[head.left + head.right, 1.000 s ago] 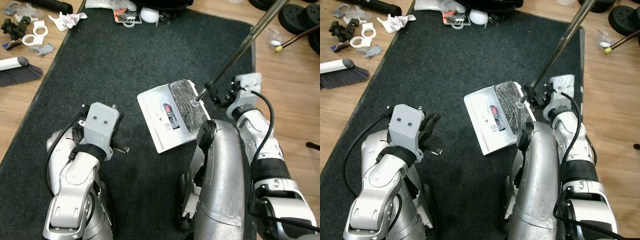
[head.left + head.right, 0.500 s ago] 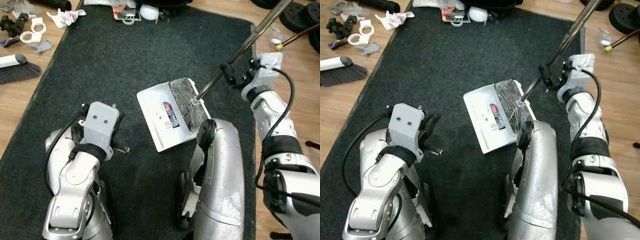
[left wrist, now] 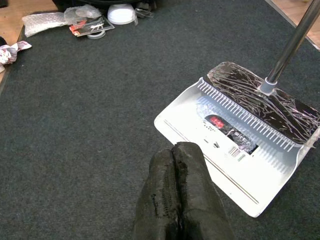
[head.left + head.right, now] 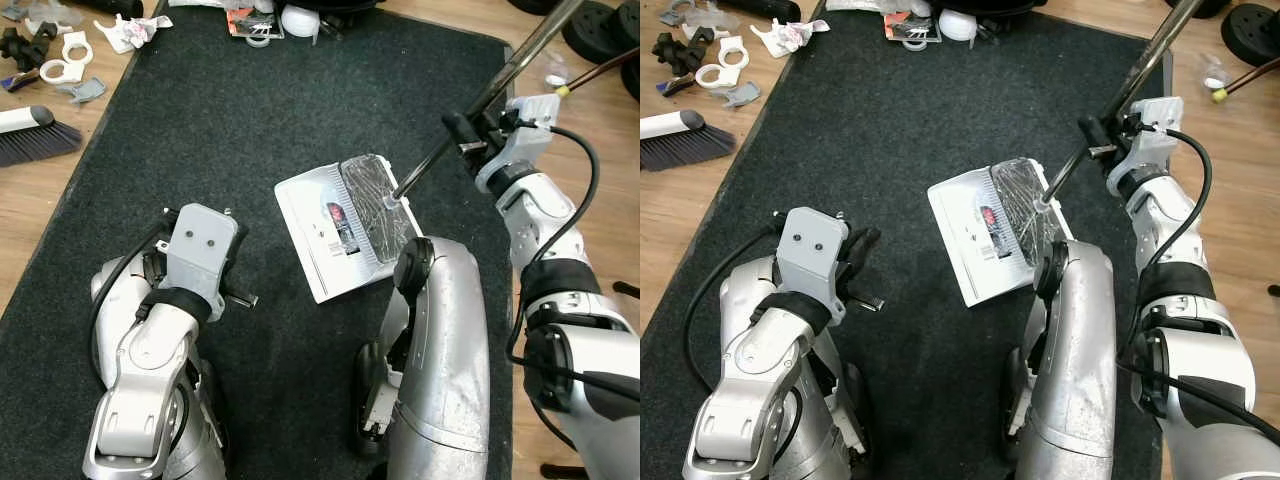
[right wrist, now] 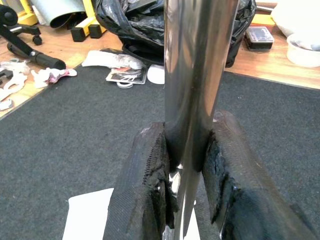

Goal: Sweep floor

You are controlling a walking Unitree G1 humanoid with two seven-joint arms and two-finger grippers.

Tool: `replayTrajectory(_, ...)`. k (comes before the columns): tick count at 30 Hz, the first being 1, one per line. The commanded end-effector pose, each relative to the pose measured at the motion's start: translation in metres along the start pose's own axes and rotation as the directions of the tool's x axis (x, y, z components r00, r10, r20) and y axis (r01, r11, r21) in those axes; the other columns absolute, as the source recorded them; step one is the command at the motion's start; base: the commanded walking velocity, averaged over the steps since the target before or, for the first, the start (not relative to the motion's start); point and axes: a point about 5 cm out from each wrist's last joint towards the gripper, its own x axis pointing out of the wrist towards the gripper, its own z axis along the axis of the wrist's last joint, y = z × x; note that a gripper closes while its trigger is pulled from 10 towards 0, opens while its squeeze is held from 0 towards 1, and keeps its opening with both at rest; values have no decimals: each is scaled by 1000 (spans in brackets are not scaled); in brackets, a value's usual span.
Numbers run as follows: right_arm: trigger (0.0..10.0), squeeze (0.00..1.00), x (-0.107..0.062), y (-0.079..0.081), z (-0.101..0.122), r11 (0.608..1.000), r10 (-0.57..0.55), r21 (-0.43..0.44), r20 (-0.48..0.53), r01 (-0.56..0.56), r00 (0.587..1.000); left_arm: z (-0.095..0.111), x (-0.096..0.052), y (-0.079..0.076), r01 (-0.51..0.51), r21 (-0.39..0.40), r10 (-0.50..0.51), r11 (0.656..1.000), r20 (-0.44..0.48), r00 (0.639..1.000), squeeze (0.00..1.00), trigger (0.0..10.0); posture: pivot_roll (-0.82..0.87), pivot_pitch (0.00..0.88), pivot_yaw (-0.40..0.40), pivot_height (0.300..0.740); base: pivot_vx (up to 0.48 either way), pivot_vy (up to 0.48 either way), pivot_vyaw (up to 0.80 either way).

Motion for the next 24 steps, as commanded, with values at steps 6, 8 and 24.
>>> replayTrajectory(6,0,0,-1,-7,8,1000,-10,-6,53,11,999,-2,-4,-4,15,-10,-16,1000,-15,1000,0,10000,-64,383,-137,300,0,0,0)
replayTrajectory(8,0,0,0,-7,8,1000,-7,-6,56,7,998,-2,-4,-4,15,-10,-15,1000,-16,1000,0,10000,-64,382,-138,300,0,0,0)
replayTrajectory(24,0,0,-11,-9,-3,997,-65,51,90,60,994,-4,0,-5,12,-18,-12,1000,-16,1000,0,10000,-72,365,-142,300,0,0,0)
